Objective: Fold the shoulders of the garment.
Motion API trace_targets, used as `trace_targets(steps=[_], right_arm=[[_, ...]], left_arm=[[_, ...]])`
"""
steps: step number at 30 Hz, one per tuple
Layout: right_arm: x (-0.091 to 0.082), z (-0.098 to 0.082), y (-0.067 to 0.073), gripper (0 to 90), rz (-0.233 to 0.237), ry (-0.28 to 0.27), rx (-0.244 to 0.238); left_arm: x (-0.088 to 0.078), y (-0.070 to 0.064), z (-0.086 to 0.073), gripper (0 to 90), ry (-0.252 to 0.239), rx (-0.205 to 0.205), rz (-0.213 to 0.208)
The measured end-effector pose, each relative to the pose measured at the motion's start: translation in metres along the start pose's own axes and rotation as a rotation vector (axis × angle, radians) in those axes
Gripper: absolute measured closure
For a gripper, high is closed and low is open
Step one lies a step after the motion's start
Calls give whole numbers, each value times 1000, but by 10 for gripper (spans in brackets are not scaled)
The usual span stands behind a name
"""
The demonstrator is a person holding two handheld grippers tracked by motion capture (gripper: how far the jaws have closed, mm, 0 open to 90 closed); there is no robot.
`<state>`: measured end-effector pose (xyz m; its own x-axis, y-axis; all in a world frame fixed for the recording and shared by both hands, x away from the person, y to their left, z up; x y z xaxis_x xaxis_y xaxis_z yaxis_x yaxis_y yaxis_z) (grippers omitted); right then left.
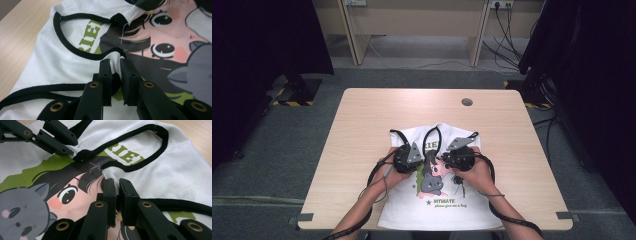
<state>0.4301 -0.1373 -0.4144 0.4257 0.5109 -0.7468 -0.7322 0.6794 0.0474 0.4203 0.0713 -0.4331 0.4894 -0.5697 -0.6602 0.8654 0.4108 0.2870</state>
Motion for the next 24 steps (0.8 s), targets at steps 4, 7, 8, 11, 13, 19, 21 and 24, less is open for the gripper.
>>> trace_targets(steps=[4,7,8,11,13,19,21,24], right_arm=[[0,-9,-1,843,6,21,-11],[2,-12,-2,841,9,16,3],[3,-12,-2,840,12,18,2],[6,-14,-2,818,15,26,-3],[5,-14,-2,763,16,20,-7],[-14,-17,-11,412,17,-47,53],[-23,-20,-17,329,16,-63,91],[-35,-25,-30,210,16,-63,166]], left_arm=[[3,-1,0,785,6,-1,-10],[5,-5,-1,767,24,22,-19],[5,-5,-1,757,25,24,-18],[3,-6,-3,703,16,16,-31],[0,-5,-5,639,6,0,-21],[-17,3,-13,343,-60,-120,30],[-26,6,-16,273,-87,-172,54],[-42,11,-23,232,-115,-227,91]])
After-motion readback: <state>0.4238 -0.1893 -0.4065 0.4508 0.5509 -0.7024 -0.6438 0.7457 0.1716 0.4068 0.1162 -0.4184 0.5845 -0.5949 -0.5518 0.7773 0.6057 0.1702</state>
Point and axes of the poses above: each handheld gripper's, and its own axes: x roughly forward along the jaws, z roughly out of its top, y roughly to its left, the point moved 2 cm from there along x, roughly forward along the jaws, and after that the axes turned 7 degrees about x, right-handed, at the moved point
